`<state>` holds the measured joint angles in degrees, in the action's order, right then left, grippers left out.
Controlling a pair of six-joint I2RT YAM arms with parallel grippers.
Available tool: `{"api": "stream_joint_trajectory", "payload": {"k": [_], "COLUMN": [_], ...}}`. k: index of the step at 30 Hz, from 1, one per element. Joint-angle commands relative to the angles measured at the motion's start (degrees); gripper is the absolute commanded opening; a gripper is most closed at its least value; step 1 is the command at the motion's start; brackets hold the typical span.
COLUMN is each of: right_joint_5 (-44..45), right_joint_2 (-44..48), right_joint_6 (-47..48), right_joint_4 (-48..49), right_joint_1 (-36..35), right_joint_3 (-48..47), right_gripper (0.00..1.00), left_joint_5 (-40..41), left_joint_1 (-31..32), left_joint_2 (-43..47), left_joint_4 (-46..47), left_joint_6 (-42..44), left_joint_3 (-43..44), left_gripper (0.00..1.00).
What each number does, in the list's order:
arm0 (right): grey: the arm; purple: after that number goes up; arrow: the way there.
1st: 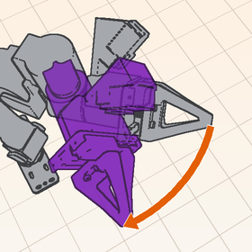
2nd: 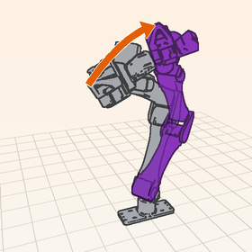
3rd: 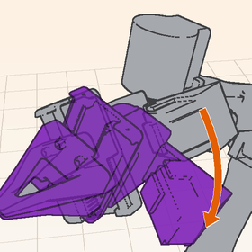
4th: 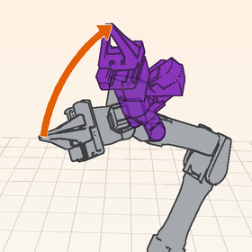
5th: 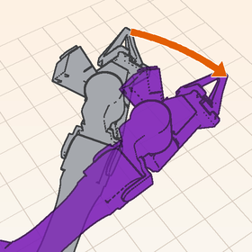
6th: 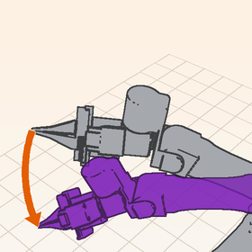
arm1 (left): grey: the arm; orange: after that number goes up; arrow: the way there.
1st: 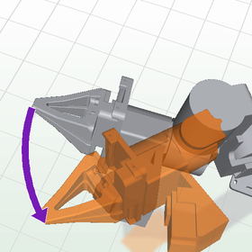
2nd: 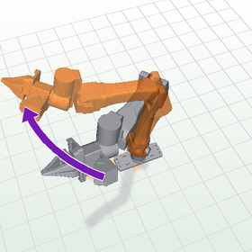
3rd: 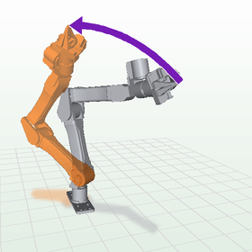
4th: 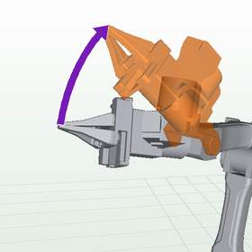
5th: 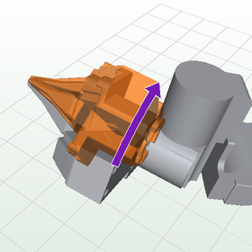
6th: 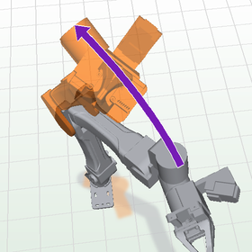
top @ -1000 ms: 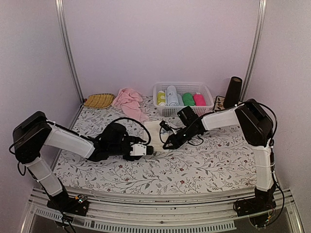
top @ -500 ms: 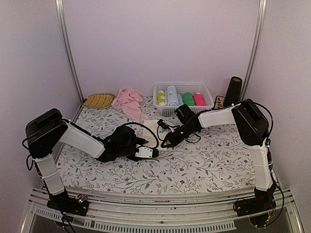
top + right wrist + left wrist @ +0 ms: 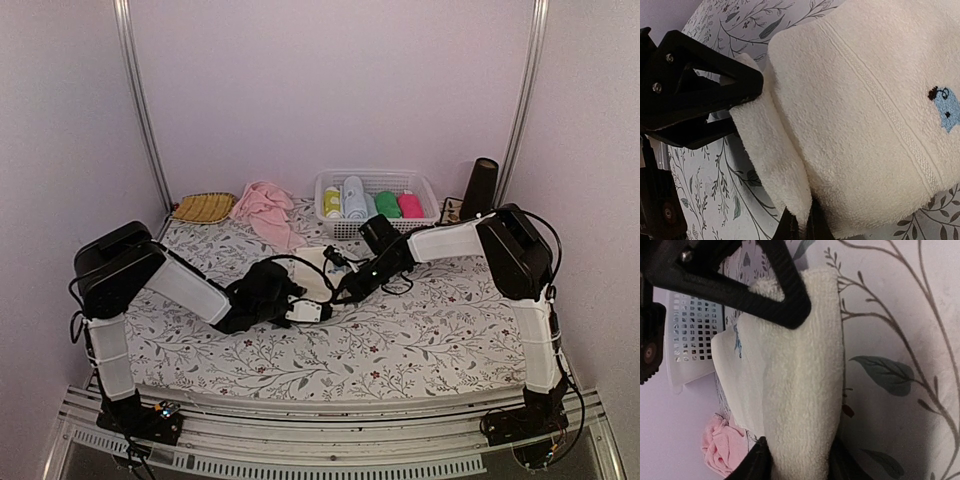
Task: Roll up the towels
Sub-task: Roll the towel at the center of the board.
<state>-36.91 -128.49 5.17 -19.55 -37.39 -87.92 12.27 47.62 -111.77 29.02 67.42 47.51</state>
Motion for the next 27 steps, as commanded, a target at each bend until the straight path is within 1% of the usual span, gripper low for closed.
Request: {"api": "stream_joint_trajectory", "payload": {"k": [1,5,6,7,11,13,15,17,20,22,24,26,27], "right_joint_5": [-0.14,-0.01,-0.01,-0.01,-0.10,0.95,2.68,5.09,8.74,11.78,14.40,18.31,20.04], "right_joint_2": [-1.63,-1.44,-1.25,-1.01,1.76,4.66,8.39,12.51,18.06,21.73,25.33,28.73,30.21], "right_joint_6": [1.28,1.47,1.51,1.58,1.85,2.18,2.46,2.86,3.94,4.85,6.46,10.56,13.29], "right_joint_4": [-1.84,-1.83,-1.81,-1.82,-1.75,-1.22,-0.51,0.20,1.53,3.50,6.68,11.27,13.64], "right_joint_1": [0.50,0.58,0.64,0.65,1.20,1.60,2.15,2.39,2.41,2.26,1.58,-0.66,-2.91], "right_joint_3": [-1.03,-1.03,-1.03,-1.03,0.06,1.73,4.46,6.99,11.28,14.77,19.53,25.13,27.89], "right_gripper": [0.03,0.03,0.03,0.05,0.18,0.31,0.40,0.47,0.53,0.59,0.61,0.63,0.63], "left_joint_5": [0.91,-0.97,-1.53,-2.23,-5.50,-8.25,-11.02,-13.58,-17.35,-19.48,-21.87,-24.22,-25.32], "left_joint_1": [0.34,0.33,0.31,0.32,-0.03,-0.77,-1.34,-2.00,-2.54,-3.05,-3.83,-4.86,-5.27], "left_joint_2": [-2.75,-2.00,-1.78,-1.54,-1.46,0.64,1.31,1.83,2.17,2.01,1.63,0.98,0.57], "left_joint_4": [-4.49,-9.07,-10.25,-11.45,-17.08,-21.61,-25.83,-29.46,-34.99,-38.48,-42.03,-45.45,-47.12], "left_joint_6": [-0.18,-1.27,-1.77,-2.23,-4.74,-6.40,-7.92,-9.00,-10.42,-11.35,-12.71,-14.10,-14.79], "left_joint_3": [0.04,-0.24,-0.18,-0.14,1.47,3.12,4.87,6.38,8.78,10.77,13.45,15.88,17.07], "left_gripper": [0.31,0.11,0.01,0.00,0.00,0.00,0.00,0.00,0.00,0.00,0.00,0.00,0.00]}}
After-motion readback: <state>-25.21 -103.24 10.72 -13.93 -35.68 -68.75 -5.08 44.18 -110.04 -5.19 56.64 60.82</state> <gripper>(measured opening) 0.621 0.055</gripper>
